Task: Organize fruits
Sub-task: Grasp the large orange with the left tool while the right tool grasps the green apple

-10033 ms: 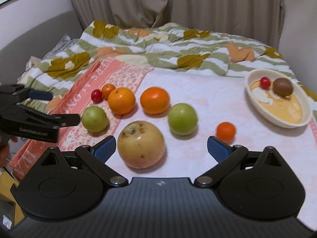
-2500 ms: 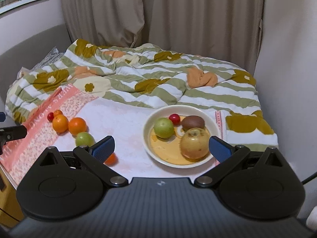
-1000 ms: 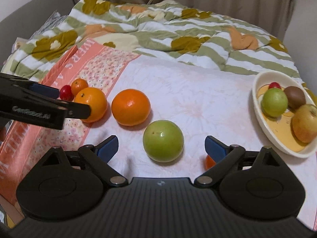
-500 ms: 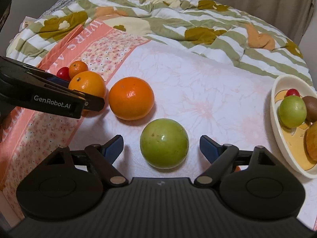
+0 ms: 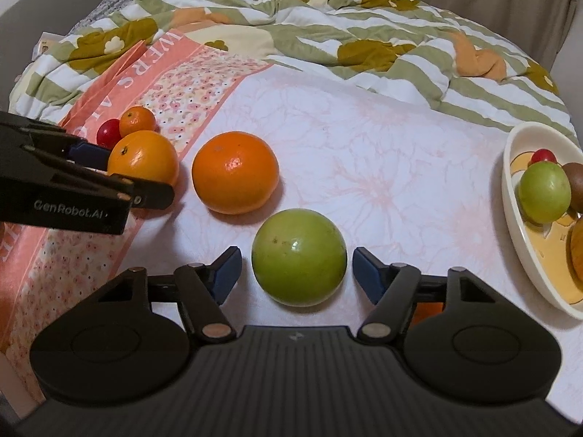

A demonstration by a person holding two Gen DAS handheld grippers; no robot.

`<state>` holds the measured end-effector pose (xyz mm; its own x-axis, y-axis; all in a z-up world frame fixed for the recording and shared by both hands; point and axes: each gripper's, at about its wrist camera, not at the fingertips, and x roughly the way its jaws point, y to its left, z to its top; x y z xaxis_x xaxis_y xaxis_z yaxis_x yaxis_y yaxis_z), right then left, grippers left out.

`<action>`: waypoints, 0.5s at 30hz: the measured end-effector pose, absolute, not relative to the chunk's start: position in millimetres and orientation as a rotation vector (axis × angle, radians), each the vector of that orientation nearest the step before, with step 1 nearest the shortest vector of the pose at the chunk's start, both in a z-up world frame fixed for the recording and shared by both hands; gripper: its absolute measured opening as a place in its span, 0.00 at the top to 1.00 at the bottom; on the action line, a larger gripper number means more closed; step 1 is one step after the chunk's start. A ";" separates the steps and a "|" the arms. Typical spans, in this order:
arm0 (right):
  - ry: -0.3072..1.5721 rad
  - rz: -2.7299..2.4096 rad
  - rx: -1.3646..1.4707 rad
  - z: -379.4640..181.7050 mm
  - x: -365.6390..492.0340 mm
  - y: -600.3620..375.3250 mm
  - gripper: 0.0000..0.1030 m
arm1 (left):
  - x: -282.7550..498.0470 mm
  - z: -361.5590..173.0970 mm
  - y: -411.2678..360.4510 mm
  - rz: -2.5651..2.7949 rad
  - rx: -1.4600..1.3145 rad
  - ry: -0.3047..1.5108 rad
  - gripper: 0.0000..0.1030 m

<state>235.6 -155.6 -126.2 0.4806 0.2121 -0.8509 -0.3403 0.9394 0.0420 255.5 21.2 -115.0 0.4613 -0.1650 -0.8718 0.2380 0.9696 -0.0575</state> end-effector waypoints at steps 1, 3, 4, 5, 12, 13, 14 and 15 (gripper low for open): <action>1.020 0.344 -0.140 -126.6 236.0 -155.2 0.31 | 254.0 -114.9 21.8 -0.247 0.079 1.062 0.38; 1.016 0.342 -0.147 -125.2 235.7 -155.6 0.34 | 251.0 -114.1 22.3 -0.245 0.082 1.057 0.38; 1.020 0.346 -0.137 -124.7 235.5 -156.8 0.34 | 248.5 -112.9 22.5 -0.246 0.080 1.051 0.38; 1.020 0.348 -0.130 -124.4 234.9 -157.5 0.34 | 245.9 -111.7 23.1 -0.247 0.077 1.046 0.38; 0.994 0.344 -0.123 -114.0 220.2 -158.9 0.34 | 226.0 -97.7 25.7 -0.241 0.064 1.006 0.38; 0.989 0.343 -0.124 -112.1 218.0 -158.6 0.34 | 222.3 -94.6 25.4 -0.242 0.059 1.000 0.38; 0.982 0.341 -0.125 -109.0 214.8 -158.9 0.34 | 219.1 -91.9 25.9 -0.244 0.054 0.994 0.38; 0.975 0.339 -0.125 -106.3 211.9 -159.0 0.34 | 215.7 -89.1 25.7 -0.246 0.052 0.987 0.38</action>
